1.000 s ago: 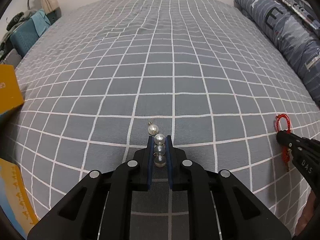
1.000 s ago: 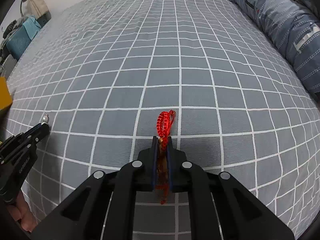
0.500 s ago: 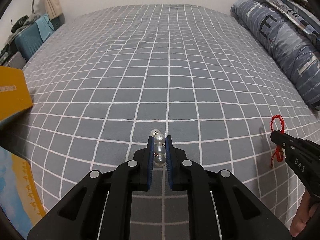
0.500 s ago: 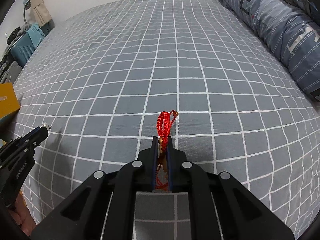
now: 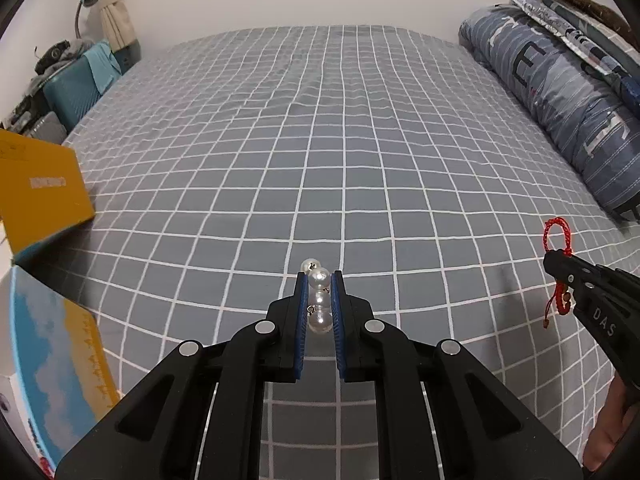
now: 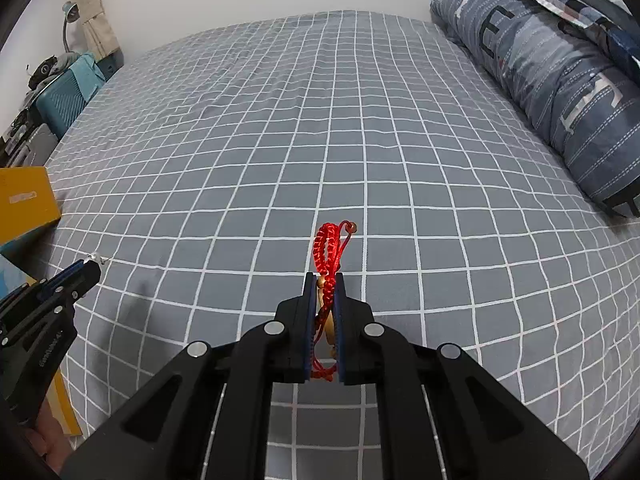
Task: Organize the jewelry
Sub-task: 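Lift the earrings and red cord bracelet and carry them over the white box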
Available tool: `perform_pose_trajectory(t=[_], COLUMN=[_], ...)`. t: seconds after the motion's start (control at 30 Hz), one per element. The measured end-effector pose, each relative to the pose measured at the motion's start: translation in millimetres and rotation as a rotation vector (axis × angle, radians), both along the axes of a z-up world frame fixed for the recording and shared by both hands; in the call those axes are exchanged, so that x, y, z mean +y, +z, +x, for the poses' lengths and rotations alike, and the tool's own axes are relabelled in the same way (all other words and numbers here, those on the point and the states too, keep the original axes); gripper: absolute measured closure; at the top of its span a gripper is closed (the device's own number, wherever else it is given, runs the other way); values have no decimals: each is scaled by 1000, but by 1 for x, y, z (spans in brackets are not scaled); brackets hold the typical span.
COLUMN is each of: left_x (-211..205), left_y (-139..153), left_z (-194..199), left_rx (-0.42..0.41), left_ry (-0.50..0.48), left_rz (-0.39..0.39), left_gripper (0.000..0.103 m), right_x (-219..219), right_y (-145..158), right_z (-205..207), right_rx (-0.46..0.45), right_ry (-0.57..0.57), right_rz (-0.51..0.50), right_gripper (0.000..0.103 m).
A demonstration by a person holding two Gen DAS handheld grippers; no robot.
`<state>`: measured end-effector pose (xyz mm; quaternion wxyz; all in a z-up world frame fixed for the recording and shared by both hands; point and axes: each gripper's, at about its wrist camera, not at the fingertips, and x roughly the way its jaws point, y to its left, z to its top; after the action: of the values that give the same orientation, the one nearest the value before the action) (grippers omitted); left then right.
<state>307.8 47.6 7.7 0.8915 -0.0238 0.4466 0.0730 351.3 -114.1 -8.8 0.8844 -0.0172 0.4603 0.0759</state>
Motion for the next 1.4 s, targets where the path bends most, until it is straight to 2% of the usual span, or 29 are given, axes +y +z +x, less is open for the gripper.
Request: perform_pose_trajectory(t=[0.9,1.4], left_x=[5,27], left_y=[58,91], left_z=[-50,-89], left_rx=[-59,-100], left_ry=[10,35], left_rz=[21,28], left_gripper=[92,92], right_x=[23,52], right_y=[56,81], right_z=[-44,-69], right_rx=[-71,-105], right_ry=[48,100], right_rz=[-10,5], right_gripper=[96,96])
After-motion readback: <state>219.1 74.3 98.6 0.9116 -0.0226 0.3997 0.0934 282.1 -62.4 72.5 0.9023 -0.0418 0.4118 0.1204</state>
